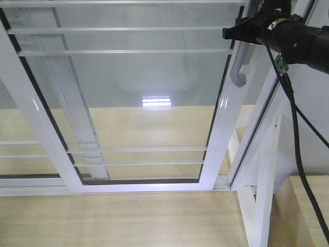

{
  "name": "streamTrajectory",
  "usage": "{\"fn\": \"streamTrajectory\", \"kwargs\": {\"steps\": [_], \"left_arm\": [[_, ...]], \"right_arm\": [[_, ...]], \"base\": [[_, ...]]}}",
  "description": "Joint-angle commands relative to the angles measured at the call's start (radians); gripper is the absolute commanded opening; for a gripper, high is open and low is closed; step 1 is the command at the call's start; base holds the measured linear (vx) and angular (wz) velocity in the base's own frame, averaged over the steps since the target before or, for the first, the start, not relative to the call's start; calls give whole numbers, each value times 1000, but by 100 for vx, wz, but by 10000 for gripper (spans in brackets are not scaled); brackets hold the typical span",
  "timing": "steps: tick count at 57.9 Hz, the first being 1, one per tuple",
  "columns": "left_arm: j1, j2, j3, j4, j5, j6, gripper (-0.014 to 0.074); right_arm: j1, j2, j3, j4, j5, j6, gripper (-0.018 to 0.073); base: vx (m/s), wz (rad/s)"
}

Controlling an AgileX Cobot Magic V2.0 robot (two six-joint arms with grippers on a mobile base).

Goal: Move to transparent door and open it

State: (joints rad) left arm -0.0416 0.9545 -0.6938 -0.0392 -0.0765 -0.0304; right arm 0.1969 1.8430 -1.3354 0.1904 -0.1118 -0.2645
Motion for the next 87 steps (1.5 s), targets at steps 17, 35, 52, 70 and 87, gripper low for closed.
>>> {"fn": "streamTrajectory", "kwargs": {"steps": [17, 35, 52, 70, 87], "left_arm": [[0, -12, -36, -5, -69, -3, 524], [0, -12, -36, -5, 13, -6, 524], [-42, 5, -36, -5, 14, -3, 524], [-237, 212, -36, -5, -235, -6, 524], [-376, 472, -184, 3, -366, -7, 524]], "right_arm": [[112, -72, -33, -16, -34, -5, 62], [142, -181, -31, -15, 176, -5, 61], [145, -345, -27, -15, 394, -45, -10], [145, -628, 292, -12, 209, -61, -6], [145, -907, 593, -12, 163, -62, -4]], "base": [[0, 0], [0, 0], [0, 0], [0, 0], [0, 0]]}}
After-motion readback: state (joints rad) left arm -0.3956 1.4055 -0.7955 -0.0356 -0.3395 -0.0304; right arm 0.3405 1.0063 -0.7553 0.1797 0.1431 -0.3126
